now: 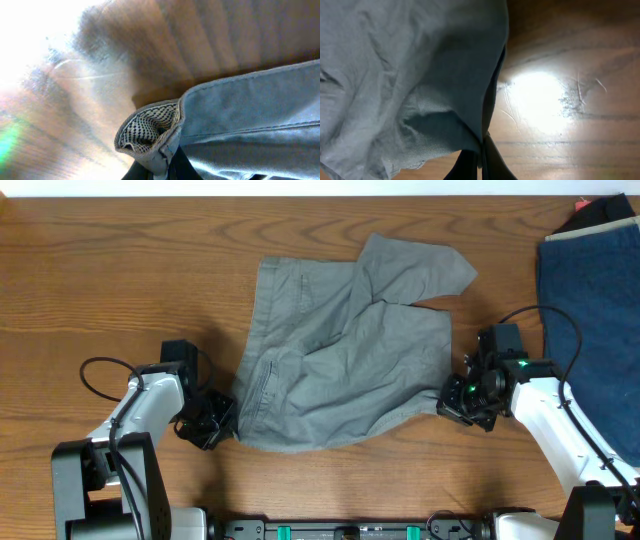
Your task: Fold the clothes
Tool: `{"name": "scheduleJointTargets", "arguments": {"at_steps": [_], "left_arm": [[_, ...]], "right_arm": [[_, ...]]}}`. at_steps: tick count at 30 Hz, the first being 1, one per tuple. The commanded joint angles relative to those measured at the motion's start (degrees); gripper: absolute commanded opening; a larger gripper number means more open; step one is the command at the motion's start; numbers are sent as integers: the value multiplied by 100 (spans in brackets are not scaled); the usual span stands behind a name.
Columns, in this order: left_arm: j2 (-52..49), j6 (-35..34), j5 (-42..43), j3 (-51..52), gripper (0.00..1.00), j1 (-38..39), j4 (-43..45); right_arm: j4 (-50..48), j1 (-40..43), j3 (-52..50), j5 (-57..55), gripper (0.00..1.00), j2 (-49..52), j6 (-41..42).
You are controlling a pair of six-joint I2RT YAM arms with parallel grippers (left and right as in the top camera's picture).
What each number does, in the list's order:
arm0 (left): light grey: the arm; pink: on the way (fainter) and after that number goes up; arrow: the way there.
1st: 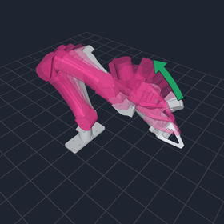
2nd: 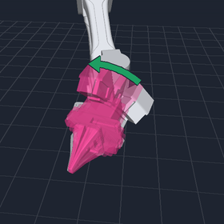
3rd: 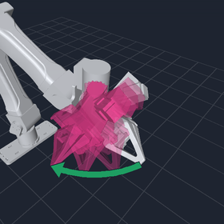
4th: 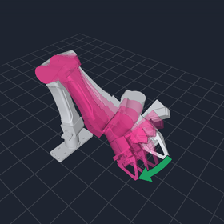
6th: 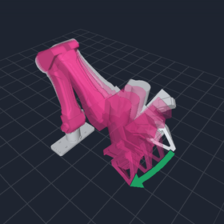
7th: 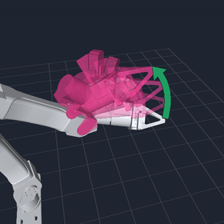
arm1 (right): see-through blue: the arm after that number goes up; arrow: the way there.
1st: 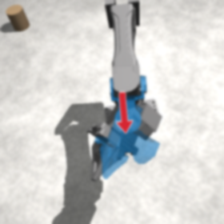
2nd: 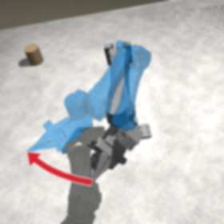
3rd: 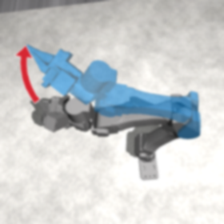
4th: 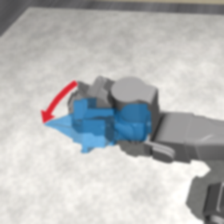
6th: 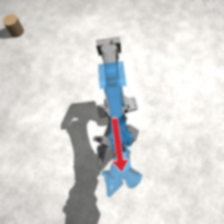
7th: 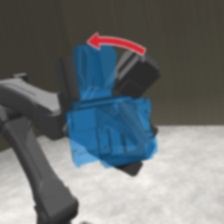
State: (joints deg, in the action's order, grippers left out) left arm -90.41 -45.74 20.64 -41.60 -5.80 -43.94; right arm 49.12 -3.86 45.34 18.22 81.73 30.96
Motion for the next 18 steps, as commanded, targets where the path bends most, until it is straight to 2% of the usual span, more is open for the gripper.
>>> {"name": "scheduleJointTargets", "arguments": {"at_steps": [1,5,10,18], "left_arm": [[216,476,-160,-107,6,-24,-286],[931,866,-175,-483,6,-24,-898],[2352,979,-236,-981,6,-24,-1648],[4330,973,-350,-2140,6,-24,-2411]], "right_arm": [[76,-33,79,-22,1,-120,-39],[98,-28,92,-24,1,-422,-39],[284,-28,315,-240,1,-1294,-39],[1178,-28,1519,-1047,1,-2645,-428]]}}
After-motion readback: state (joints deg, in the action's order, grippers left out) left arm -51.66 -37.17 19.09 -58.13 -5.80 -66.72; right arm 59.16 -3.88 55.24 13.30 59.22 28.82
